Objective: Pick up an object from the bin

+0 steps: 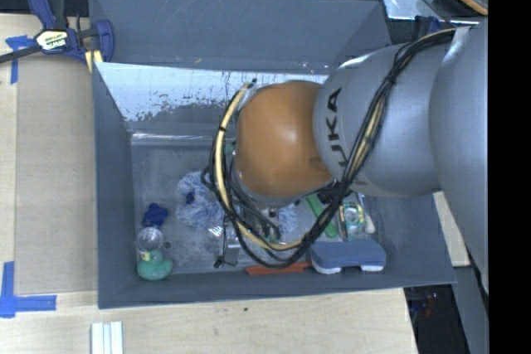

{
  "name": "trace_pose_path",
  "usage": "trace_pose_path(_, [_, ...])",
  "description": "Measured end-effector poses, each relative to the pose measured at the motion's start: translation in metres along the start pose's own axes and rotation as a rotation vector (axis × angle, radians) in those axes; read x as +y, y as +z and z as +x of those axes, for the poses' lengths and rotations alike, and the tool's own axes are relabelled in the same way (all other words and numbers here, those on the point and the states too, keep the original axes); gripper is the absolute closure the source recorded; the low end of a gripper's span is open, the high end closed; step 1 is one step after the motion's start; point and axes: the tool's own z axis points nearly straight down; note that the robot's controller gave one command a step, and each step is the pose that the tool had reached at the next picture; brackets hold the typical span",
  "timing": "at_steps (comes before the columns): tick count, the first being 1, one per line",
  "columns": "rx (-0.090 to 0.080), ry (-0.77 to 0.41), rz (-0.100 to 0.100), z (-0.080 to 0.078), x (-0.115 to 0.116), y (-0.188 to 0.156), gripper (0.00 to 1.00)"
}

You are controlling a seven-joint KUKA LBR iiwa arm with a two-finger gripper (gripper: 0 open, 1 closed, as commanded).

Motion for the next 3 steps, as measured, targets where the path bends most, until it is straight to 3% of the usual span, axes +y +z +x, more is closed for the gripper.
trace_pose_path(1, [-0.008, 0.002, -0.003, -0.003, -0.001, -0.004, 0.00])
trace_pose_path(2, [-0.011, -0.126, -0.002, -0.082, -0.054, 0.075, 0.00])
trace_pose_path(3, [-0.019, -0.179, -0.006, -0.105, -0.044, 0.018, 0.00])
